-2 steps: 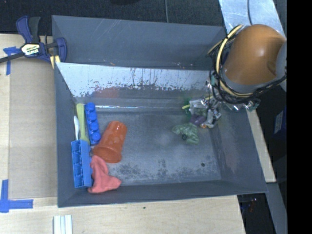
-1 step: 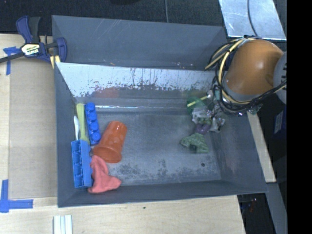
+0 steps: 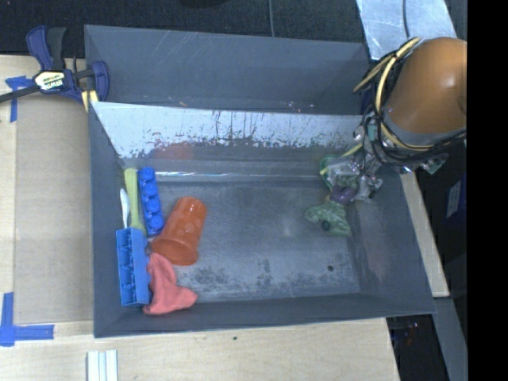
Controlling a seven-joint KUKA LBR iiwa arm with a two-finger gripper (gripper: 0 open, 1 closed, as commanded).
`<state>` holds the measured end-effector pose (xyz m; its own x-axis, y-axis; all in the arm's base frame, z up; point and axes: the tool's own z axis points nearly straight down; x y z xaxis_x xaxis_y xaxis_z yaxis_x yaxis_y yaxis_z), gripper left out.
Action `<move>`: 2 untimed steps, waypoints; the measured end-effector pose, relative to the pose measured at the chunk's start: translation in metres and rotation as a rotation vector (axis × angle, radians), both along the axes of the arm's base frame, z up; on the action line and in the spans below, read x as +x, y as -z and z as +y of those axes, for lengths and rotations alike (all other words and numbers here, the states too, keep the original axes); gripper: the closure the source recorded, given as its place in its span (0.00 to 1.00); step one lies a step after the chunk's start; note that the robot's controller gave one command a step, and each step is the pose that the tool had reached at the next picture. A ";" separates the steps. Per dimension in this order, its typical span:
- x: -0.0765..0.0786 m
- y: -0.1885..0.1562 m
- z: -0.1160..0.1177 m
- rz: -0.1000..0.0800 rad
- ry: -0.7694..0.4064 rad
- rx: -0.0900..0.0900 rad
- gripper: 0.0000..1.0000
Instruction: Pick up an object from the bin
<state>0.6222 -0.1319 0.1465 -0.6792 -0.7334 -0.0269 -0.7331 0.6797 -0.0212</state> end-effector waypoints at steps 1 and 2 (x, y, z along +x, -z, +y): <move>-0.007 -0.018 -0.003 0.007 -0.110 0.003 1.00; -0.002 -0.030 -0.005 -0.004 -0.243 -0.005 1.00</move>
Offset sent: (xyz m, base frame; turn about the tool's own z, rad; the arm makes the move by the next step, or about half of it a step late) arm 0.0012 -0.0074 0.0387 -0.3211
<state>0.6205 -0.1370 0.1765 -0.4823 -0.8756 -0.0250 -0.8752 0.4829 -0.0274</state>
